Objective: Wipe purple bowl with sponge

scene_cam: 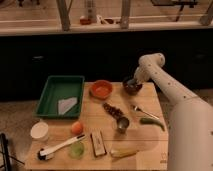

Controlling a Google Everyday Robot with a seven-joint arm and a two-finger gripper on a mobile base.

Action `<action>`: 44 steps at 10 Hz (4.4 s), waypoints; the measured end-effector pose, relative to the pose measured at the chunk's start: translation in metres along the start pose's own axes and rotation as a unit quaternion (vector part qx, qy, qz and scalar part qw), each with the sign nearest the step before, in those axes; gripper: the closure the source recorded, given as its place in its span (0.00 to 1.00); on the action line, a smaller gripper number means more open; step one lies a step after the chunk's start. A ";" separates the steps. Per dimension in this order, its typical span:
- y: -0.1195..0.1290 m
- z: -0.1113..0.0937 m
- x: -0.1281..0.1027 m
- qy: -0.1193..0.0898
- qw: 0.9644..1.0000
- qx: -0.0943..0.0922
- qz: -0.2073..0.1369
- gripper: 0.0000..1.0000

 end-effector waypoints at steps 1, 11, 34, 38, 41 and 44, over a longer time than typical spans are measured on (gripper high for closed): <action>-0.005 0.001 0.000 0.001 1.000 0.002 0.001 1.00; 0.018 -0.002 -0.013 -0.006 1.000 -0.002 -0.013 1.00; -0.010 0.008 -0.009 0.029 0.999 -0.008 -0.016 1.00; -0.003 0.004 -0.039 0.008 0.999 -0.004 -0.053 1.00; 0.018 -0.002 -0.036 0.006 0.998 -0.013 -0.054 1.00; 0.028 -0.009 -0.007 0.025 0.999 -0.023 -0.031 1.00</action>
